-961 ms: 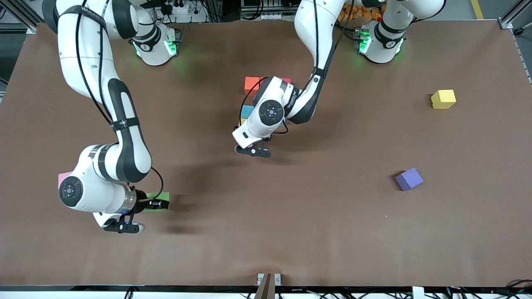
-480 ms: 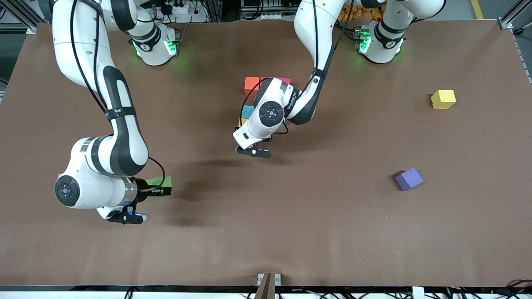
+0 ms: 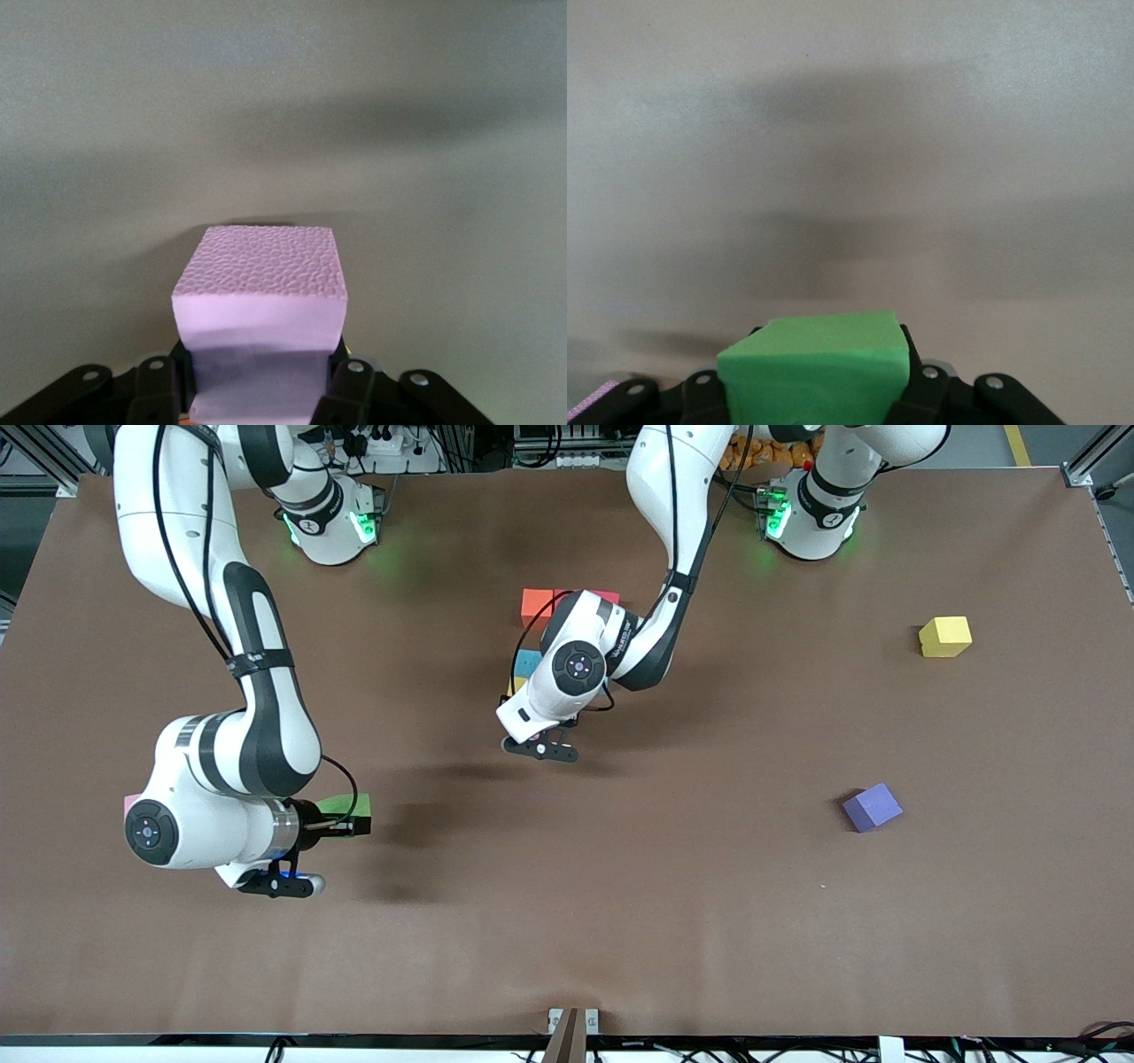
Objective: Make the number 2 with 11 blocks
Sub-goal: 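Set pink below yellow with the left gripper while the right gripper lifts green, then release pink and reach purple with the left gripper while the right carries green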
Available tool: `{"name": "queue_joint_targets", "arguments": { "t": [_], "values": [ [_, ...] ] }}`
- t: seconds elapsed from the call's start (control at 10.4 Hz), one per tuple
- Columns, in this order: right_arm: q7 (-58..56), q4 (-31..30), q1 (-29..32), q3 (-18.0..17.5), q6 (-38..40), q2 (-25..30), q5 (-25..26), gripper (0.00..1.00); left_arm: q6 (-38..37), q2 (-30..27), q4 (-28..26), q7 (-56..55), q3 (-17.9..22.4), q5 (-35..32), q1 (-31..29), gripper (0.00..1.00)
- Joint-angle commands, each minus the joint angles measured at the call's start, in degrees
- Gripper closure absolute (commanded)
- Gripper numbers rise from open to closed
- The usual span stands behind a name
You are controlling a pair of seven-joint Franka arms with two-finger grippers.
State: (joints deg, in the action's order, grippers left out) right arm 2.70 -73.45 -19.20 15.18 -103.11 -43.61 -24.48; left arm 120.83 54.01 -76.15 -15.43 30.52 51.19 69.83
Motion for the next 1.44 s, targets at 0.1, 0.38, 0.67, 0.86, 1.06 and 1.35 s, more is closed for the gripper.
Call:
{"name": "queue_joint_targets", "arguments": {
  "t": [0.1,0.38,0.67,0.86,1.06,1.35],
  "values": [
    [0.47,-1.44,-0.40,0.20,0.19,1.07,0.22,0.79,-1.65,2.59,2.85,3.47,2.70,2.77,1.10,0.48],
    [0.38,-1.44,-0.40,0.20,0.19,1.07,0.22,0.79,-1.57,2.77,2.85,7.61,4.10,5.21,1.10,0.00],
    [0.38,-1.52,-0.49,0.20,0.11,0.99,0.22,0.79,-1.65,2.77,2.76,7.52,4.46,5.76,1.45,0.00],
    [0.38,-1.52,-0.58,0.20,0.11,0.99,0.22,0.78,-3.13,2.59,2.68,7.43,5.50,6.81,1.63,0.00],
    [0.29,-1.44,-0.58,0.20,0.19,0.99,0.22,0.79,-8.48,1.98,2.59,7.43,11.02,8.65,3.90,0.00],
    [0.29,-1.00,-2.50,0.29,0.28,1.42,1.18,0.79,-17.72,-0.56,1.98,8.13,19.73,10.51,6.11,0.00]
  ]
}}
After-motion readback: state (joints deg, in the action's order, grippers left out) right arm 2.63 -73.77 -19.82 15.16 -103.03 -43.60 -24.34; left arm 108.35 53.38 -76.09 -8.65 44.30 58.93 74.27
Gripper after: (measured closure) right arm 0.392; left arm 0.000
